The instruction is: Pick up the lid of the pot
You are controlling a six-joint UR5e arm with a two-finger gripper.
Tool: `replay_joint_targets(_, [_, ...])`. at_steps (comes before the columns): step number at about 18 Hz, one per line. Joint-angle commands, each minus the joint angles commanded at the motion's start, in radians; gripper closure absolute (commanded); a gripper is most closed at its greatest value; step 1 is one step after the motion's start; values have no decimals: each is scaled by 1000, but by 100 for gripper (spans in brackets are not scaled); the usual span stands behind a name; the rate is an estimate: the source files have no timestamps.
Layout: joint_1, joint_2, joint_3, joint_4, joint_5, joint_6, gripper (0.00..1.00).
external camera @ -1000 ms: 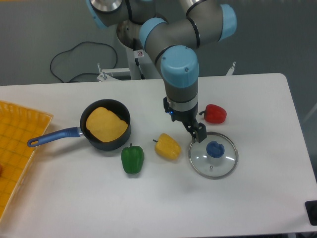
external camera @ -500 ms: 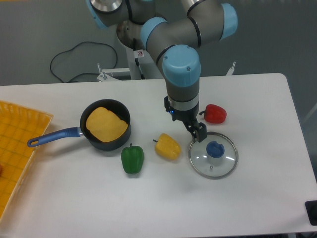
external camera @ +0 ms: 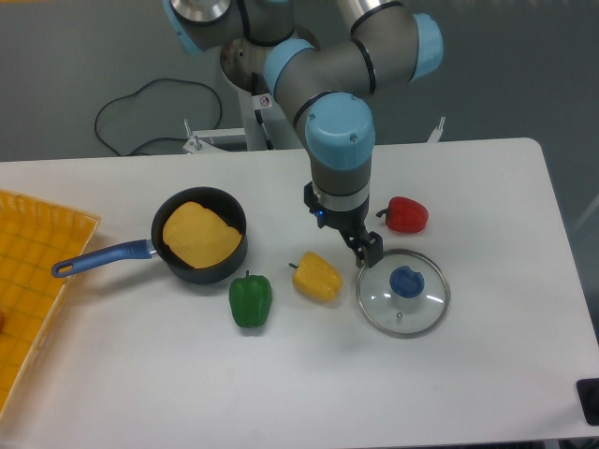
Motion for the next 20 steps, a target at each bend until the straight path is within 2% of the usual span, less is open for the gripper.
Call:
replay_joint_targets(4, [0, -5, 0, 6, 0, 0, 0])
replay_joint_targets(7, [2, -21, 8, 14, 6, -57, 0])
replay_joint_targets(16, [86, -86, 28, 32, 3, -58, 0])
replay_joint_targets(20, [124, -121, 28, 67, 3, -57, 0])
